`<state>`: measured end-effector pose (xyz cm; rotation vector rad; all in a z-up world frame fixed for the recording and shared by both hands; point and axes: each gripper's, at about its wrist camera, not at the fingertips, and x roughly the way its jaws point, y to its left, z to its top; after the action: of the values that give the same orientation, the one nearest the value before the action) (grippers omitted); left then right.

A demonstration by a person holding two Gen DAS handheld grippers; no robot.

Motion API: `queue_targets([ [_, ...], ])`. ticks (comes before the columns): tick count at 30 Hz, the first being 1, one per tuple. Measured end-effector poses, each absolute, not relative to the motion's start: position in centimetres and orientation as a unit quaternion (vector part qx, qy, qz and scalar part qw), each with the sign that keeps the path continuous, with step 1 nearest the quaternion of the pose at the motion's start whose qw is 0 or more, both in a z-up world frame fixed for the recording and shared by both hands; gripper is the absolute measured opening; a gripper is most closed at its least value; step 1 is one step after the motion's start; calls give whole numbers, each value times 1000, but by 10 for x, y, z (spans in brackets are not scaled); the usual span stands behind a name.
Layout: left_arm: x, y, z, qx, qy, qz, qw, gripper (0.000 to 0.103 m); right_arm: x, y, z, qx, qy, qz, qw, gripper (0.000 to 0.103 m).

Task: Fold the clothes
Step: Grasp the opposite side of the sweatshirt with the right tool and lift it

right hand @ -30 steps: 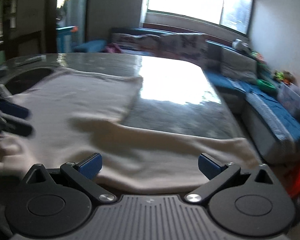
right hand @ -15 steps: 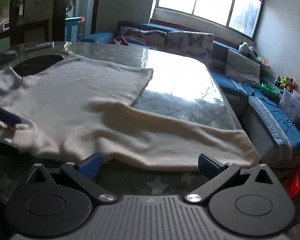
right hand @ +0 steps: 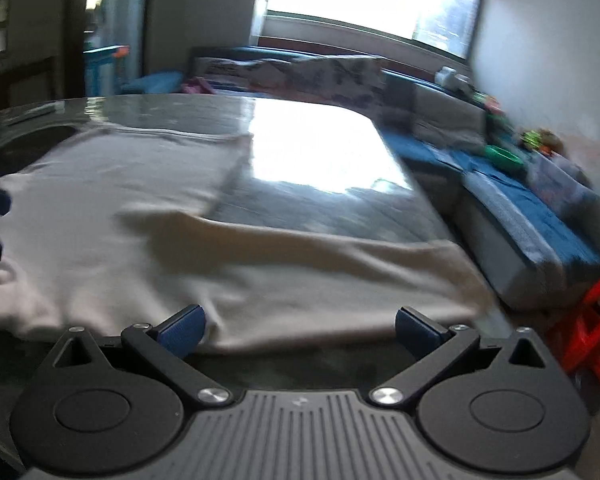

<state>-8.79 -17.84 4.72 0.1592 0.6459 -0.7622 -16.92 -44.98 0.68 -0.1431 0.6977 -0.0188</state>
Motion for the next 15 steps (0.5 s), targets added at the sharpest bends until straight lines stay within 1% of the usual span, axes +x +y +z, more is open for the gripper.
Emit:
queue_targets([
  [1, -87, -185, 45, 80, 311, -369, 872, 61, -170, -457, 7, -66, 343, -23, 937, 98],
  [3, -85, -197, 39, 86, 313, -376, 868, 60, -170, -472, 7, -55, 344, -45, 936, 97],
  [4, -84, -203, 37, 89, 314, -379, 866, 60, -169, -480, 8, -41, 343, -53, 937, 95],
  [7, -83, -214, 29, 94, 322, -384, 860, 60, -167, -505, 11, 0, 341, -71, 937, 86],
  [11, -85, -219, 21, 101, 334, -385, 854, 60, -155, -535, 10, 34, 339, -93, 936, 78],
  [13, -85, -220, 19, 102, 338, -383, 853, 60, -148, -547, 9, 52, 341, -98, 933, 66],
  [15, -84, -220, 18, 102, 341, -381, 853, 60, -142, -555, 7, 70, 345, -98, 931, 59],
])
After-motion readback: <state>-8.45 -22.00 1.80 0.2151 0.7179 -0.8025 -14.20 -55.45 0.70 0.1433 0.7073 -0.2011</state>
